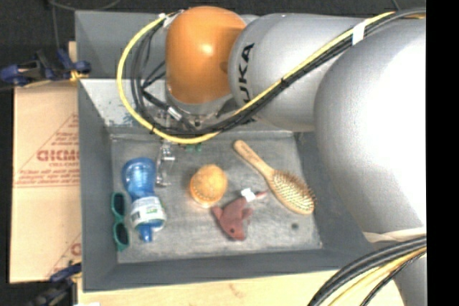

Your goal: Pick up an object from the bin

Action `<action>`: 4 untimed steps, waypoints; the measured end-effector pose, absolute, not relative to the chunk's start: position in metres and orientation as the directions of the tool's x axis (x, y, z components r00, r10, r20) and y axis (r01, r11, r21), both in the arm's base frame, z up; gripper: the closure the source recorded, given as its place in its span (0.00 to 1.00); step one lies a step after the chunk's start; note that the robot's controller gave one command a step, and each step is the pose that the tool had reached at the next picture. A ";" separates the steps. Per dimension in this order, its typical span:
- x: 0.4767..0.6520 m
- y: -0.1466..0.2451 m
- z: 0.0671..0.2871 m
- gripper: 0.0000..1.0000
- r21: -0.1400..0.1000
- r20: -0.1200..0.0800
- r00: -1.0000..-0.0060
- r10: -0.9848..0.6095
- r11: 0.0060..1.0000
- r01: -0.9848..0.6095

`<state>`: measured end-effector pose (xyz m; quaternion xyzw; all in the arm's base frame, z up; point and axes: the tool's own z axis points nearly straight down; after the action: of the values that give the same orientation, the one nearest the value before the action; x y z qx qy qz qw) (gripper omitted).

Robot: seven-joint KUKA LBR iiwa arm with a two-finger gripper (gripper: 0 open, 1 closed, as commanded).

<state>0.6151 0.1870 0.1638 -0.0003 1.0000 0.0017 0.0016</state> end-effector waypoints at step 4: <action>0.614 0.205 0.074 0.00 0.004 -0.004 -0.978 0.211 0.978 0.211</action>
Offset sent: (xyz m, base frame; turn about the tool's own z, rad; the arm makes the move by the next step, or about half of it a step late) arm -0.0321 0.0289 -0.0302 0.0862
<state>0.6144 0.2048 0.0738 0.1060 0.9944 0.0018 0.0021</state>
